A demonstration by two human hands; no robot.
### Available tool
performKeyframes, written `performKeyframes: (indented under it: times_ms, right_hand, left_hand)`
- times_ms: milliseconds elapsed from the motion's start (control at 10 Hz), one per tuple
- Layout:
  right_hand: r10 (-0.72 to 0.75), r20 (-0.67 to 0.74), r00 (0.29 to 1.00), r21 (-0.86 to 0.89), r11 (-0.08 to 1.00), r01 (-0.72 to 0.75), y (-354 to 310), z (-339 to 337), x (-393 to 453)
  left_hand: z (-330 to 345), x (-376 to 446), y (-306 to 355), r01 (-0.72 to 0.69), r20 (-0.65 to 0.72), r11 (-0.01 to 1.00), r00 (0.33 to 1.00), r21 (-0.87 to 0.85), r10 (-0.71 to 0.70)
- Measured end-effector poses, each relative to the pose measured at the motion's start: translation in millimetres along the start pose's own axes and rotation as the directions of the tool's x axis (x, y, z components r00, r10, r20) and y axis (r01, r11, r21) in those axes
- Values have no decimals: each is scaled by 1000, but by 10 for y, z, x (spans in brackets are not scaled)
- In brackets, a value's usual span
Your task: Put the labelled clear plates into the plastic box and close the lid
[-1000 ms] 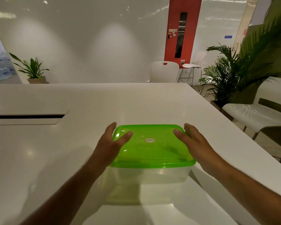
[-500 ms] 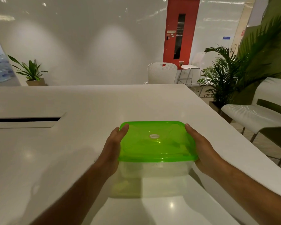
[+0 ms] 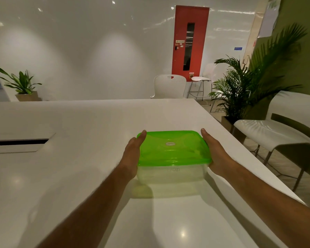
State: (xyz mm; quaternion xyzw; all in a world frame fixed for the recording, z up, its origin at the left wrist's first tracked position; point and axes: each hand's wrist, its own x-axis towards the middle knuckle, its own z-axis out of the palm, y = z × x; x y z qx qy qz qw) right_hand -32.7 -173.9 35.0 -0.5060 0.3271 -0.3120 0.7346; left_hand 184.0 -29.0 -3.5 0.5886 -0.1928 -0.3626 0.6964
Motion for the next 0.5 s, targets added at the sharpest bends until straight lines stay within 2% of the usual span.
performKeyframes:
  times_ms: [300,400,500]
  right_hand:
    - [2,-21,1000,-76,997,-3,-4,-23,149]
    - [-16,-51,999,-217,976,4,-1,-10,135]
    - [-282,-91,955,-497,844,202,-93,31,79]
  left_hand:
    - [-5,143,3,-28,-62,999,998,44,31]
    - [47,7,90,-62,-52,996,997,63,66]
    - [152,-222,211,-166,-127,973,974,159,186]
